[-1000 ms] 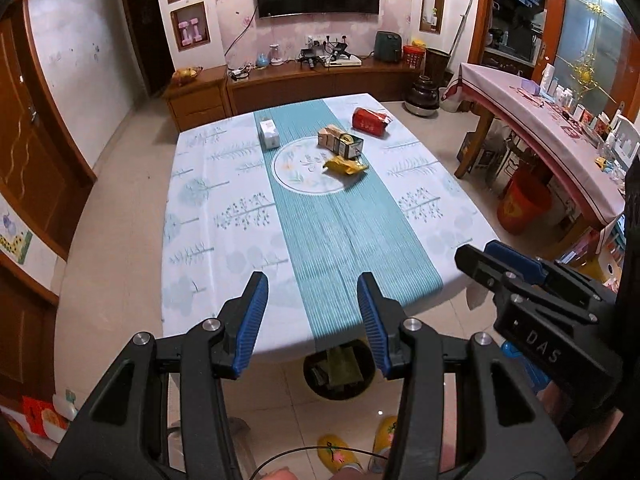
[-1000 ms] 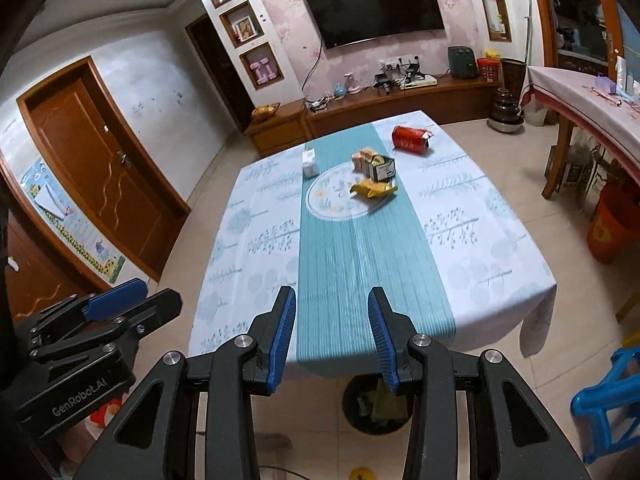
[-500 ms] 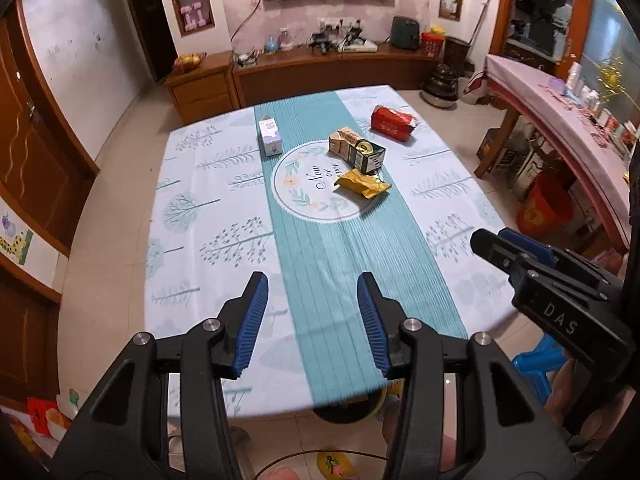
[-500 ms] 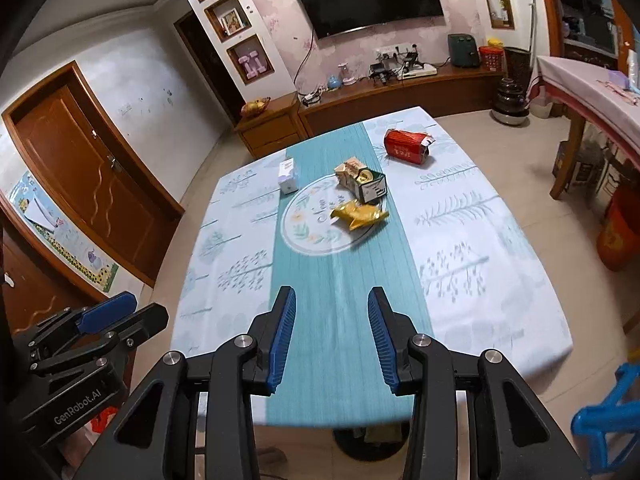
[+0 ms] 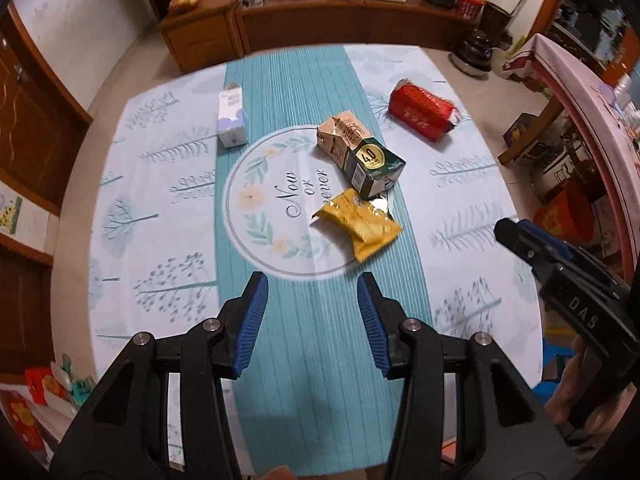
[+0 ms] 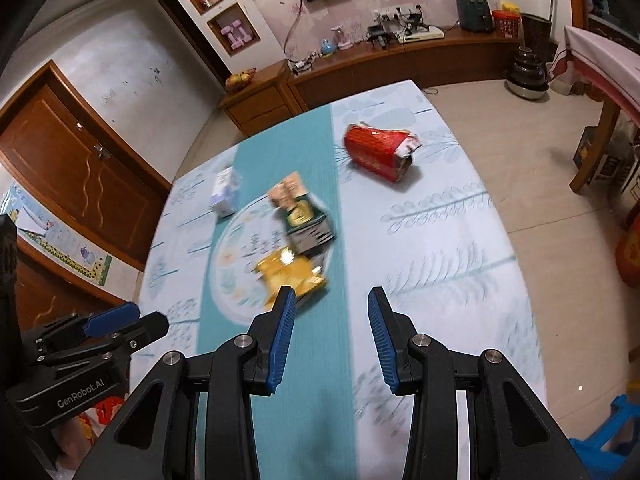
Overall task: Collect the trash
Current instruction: 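Grasp the yellow snack packet with the left tool while the right tool grasps the green milk carton, then lower both items under the table into the black bin and open both tools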
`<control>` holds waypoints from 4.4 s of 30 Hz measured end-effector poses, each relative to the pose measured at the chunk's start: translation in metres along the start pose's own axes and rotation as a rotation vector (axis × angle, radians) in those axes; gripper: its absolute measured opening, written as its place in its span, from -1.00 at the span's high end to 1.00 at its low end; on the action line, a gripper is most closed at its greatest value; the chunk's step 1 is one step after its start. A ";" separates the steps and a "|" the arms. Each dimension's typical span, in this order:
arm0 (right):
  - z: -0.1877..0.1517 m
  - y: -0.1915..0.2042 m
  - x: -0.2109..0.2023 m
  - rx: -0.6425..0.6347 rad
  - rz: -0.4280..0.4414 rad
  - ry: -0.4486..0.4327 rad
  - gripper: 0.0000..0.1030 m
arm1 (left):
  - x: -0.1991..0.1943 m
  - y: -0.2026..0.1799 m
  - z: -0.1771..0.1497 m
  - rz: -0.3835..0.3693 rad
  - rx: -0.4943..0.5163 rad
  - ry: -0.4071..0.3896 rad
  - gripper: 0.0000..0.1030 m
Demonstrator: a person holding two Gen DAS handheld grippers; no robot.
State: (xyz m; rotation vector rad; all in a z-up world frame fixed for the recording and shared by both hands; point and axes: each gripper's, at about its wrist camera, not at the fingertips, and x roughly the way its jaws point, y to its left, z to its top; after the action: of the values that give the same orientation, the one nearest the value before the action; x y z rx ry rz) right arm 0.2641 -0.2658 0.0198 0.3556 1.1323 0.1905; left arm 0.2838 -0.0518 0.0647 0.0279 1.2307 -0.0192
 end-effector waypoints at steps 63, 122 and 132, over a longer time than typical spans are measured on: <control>0.036 0.064 0.146 -0.158 0.142 0.258 0.18 | 0.091 0.052 -0.031 -0.110 -0.305 0.205 0.85; -0.517 0.008 0.136 0.225 -0.005 0.345 0.18 | 0.182 0.047 -0.420 -0.133 0.099 0.192 0.85; -0.536 -0.006 0.211 0.161 0.027 0.303 0.13 | 0.254 0.045 -0.447 -0.082 0.114 0.129 0.77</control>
State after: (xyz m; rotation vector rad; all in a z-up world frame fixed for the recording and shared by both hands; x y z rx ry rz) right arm -0.1357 -0.1054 -0.3631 0.4969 1.4476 0.1808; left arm -0.0511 0.0075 -0.3237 0.0787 1.3577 -0.1604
